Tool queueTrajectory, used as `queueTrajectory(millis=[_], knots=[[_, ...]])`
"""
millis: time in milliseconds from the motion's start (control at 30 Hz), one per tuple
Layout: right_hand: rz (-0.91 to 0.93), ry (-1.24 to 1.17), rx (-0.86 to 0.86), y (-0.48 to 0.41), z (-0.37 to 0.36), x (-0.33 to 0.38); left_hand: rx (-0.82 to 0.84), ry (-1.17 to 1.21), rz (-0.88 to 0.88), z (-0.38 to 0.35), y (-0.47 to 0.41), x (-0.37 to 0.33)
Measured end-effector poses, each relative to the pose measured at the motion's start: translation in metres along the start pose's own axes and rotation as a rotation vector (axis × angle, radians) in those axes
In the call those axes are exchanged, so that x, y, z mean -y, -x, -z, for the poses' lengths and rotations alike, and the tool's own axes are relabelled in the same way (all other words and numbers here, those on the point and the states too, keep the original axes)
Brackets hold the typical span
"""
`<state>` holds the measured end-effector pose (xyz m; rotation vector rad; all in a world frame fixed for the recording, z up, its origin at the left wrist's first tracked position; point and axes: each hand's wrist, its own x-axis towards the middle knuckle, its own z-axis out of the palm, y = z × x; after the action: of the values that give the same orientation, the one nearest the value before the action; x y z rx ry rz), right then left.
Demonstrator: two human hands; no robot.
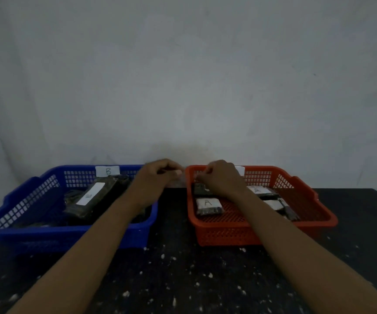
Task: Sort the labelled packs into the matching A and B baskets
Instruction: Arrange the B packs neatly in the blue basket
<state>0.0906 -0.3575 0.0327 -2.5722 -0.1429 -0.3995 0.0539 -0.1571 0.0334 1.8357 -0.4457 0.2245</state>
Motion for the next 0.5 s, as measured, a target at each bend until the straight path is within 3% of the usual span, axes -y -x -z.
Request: queueTrajectory(millis=[100,200,267,333,400,500], knots=[[0.190,-0.210,-0.067,0.017,-0.016,0.050,-0.103,-0.046,-0.062,0.051,0.005,-0.007],[0.332,-0.358,0.014,0.028,-0.048,0.089,-0.240,-0.139,0.006,0.109,0.014,0.007],[0.359,-0.345,0.064,0.031,-0.073,0.105,-0.364,-0.219,0.090,0.145,0.022,0.027],[0.353,-0.284,0.118,0.033,-0.095,0.113,-0.433,-0.449,0.206,0.176,0.033,0.050],[0.363,-0.187,0.155,0.033,-0.112,0.114,-0.350,-0.616,0.350,0.198,0.041,0.074],[0.349,-0.127,0.125,0.031,-0.121,0.108,-0.056,-0.734,0.524,0.214,0.041,0.102]])
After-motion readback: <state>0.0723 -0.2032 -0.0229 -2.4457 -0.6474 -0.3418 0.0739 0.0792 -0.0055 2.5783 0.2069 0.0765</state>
